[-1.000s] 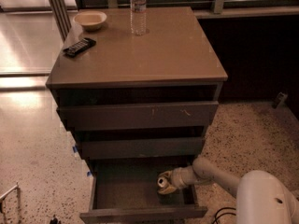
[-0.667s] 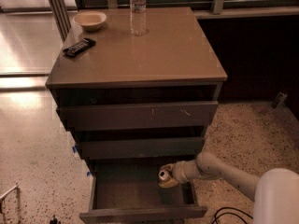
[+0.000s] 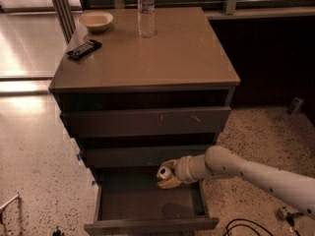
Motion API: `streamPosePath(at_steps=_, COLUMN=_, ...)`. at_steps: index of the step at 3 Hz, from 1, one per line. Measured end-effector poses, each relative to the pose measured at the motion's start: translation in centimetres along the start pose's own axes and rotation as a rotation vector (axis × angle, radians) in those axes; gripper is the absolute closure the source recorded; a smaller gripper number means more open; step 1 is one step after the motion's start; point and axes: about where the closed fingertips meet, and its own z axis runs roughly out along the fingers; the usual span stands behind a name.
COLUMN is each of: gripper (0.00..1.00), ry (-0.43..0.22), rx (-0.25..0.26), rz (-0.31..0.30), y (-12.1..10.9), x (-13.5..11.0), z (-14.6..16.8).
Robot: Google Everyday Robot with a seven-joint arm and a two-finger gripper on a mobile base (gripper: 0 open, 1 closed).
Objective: Pick orange can from bottom drawer and place on counter
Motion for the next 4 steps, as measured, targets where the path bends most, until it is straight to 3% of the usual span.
streamPosePath(at_steps=1, gripper=1.0, ry=0.035, rx=-0.003, rz=-0.037, y=0.9, x=-2.6, z=-2.1)
streamPosePath(at_steps=2, gripper=1.0, ry=0.034, rx=-0.001, rz=-0.04, y=0.7, x=-2.6, z=-2.2)
streamPosePath(at_steps=3, gripper=1.0, ry=0.015, rx=-0.027, rz=-0.005, y=0.5, x=-2.9, z=-2.9)
streamPosePath(at_steps=4, gripper=1.0, ry=-0.02, rx=-0.061, rz=0.055, y=-0.5, x=-6.3, z=-6.9)
